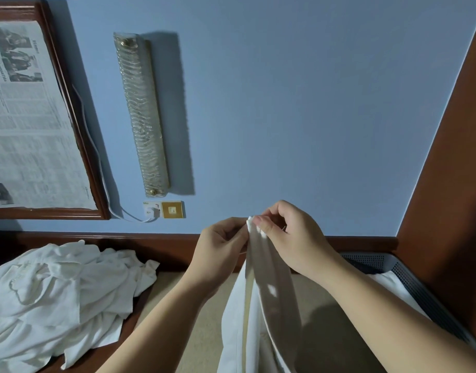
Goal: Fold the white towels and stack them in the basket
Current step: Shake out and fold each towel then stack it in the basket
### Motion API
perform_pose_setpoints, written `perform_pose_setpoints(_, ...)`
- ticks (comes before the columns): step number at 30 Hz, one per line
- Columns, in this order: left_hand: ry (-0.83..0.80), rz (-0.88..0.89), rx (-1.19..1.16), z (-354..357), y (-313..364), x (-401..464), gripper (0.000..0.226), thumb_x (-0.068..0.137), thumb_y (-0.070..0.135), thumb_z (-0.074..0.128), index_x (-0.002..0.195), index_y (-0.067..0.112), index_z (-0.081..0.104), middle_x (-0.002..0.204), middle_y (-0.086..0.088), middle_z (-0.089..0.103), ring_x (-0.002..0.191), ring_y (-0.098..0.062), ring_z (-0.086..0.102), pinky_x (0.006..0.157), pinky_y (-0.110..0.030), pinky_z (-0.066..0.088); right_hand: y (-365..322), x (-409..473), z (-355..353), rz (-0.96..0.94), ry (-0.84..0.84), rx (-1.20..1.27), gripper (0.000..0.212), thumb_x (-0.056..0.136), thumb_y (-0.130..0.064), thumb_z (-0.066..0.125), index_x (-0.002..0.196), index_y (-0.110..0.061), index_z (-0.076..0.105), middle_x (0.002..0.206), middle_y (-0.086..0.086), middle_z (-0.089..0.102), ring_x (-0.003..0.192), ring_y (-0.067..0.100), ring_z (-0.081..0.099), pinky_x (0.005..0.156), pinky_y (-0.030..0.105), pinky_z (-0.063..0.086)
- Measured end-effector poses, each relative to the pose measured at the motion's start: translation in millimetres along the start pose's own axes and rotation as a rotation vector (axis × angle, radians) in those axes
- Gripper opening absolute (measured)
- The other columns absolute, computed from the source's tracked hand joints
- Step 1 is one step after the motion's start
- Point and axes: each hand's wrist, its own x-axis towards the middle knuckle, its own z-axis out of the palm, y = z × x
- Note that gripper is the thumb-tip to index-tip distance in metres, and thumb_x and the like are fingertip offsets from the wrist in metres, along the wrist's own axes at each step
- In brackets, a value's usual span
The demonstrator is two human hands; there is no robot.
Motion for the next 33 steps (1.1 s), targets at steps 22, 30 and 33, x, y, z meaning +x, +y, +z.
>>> perform_pose_setpoints(22,0.045,0.162,0.388,-12.2,3.6,-7.8,0.016,0.104,0.025,0.065,0.100,0.027,0.080,0.086,0.004,0.078,0.080,-0.014,0.072,0.074,-0.042,0.058,-6.7,5.5,-1.9,0.074,-0.098,0.077,0.008,0.094,-0.040,0.075,0.100,-0.035,0.074,0.088,-0.006,0.070,0.067,0.010,0.060,0.069,0.019,0.048)
perform_pose_setpoints(30,0.009,0.206,0.346,-9.7,44.8,9.7,0.027,0.100,0.028,0.071,0.107,0.019,0.047,0.092,0.001,0.080,0.085,-0.020,0.077,0.077,-0.046,0.061,-29.9,31.6,-35.5,-0.050,-0.145,-0.192,0.016,0.095,-0.051,0.070,0.092,-0.036,0.074,0.098,-0.015,0.063,0.077,0.003,0.060,0.069,0.016,0.042)
perform_pose_setpoints(33,0.037,0.266,0.344,-3.7,53.7,15.0,0.031,0.101,0.026,0.070,0.103,0.017,0.041,0.090,-0.002,0.078,0.082,-0.021,0.075,0.072,-0.038,0.058,-41.1,37.8,-43.3,-0.029,-0.153,-0.239,0.021,0.100,-0.049,0.064,0.091,-0.030,0.066,0.091,-0.013,0.068,0.080,0.004,0.062,0.071,0.024,0.049)
